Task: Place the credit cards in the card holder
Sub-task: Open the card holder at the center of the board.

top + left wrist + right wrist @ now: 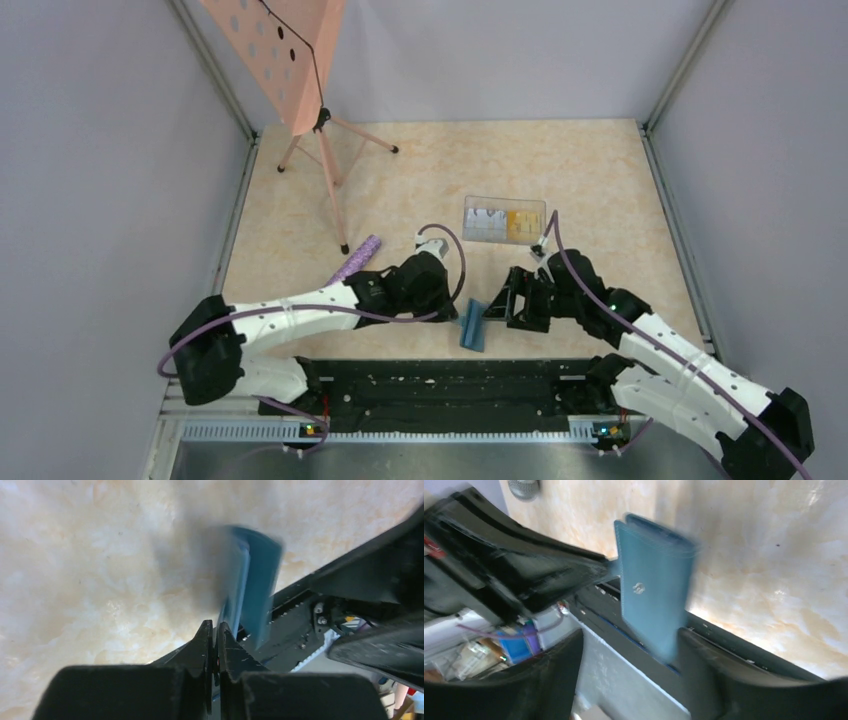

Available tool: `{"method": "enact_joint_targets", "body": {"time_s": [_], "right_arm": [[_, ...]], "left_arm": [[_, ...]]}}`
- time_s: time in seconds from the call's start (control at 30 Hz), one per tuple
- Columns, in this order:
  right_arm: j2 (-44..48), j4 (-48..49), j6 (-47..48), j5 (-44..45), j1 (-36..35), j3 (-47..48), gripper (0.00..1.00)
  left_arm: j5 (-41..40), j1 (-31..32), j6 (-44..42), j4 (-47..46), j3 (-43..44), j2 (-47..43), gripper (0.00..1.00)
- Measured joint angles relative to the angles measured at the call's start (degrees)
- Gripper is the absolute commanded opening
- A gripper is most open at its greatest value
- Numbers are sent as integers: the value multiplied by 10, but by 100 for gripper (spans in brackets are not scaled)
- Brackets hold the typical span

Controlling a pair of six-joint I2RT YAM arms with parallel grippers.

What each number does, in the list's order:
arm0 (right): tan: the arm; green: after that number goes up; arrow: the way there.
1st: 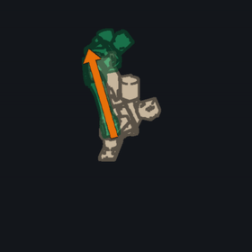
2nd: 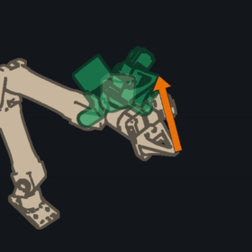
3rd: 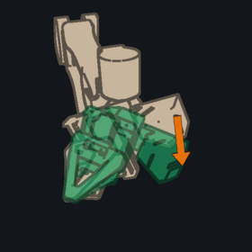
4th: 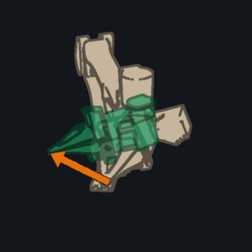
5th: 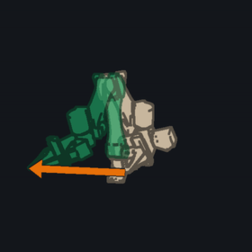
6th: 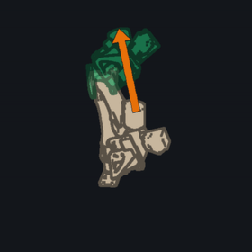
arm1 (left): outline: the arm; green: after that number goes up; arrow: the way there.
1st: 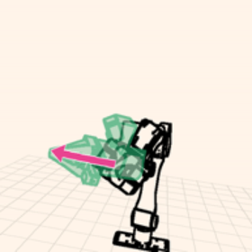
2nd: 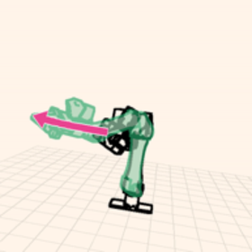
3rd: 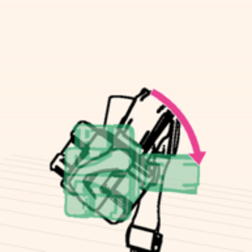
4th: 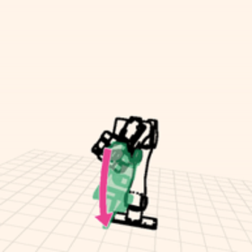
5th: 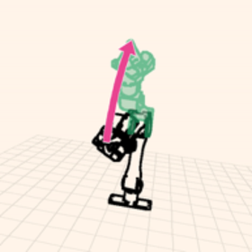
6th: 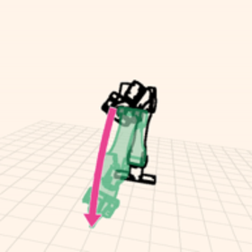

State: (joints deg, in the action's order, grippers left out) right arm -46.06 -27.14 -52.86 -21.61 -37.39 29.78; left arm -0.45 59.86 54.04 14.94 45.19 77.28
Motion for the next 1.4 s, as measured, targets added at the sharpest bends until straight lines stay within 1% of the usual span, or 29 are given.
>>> {"method": "enact_joint_targets", "body": {"time_s": [0.03,0.1,0.23,0.33,0.5,0.6,0.77,0.9,1.0,1.1,1.17,1.23,1.4], "right_arm": [[8,-8,7,6,0,2,95],[28,-25,24,23,0,14,99],[54,-42,59,37,0,53,99],[62,-42,90,31,0,90,99],[50,-41,151,1,0,152,99],[33,-38,189,-17,0,187,99],[26,-12,242,-58,0,206,99],[25,15,263,-88,0,206,99],[12,65,268,-136,0,206,98],[-8,123,255,-176,-4,201,98],[-19,154,245,-189,-18,193,97],[-30,172,238,-189,-50,185,96],[-51,177,238,-161,-139,182,95]], "left_arm": [[-9,0,-19,29,16,-15,0],[-19,0,-60,78,56,-45,0],[-24,-1,-153,154,153,-95,0],[-3,-2,-221,194,215,-123,0],[46,-2,-313,282,303,-124,0],[75,-2,-355,338,336,-112,0],[111,-2,-421,389,341,-111,0],[154,-2,-468,392,334,-128,0],[196,-2,-491,386,320,-154,0],[223,-2,-495,383,318,-163,0],[233,-2,-492,379,318,-162,0],[236,-2,-484,376,318,-160,0],[233,-2,-461,356,318,-156,0]]}}
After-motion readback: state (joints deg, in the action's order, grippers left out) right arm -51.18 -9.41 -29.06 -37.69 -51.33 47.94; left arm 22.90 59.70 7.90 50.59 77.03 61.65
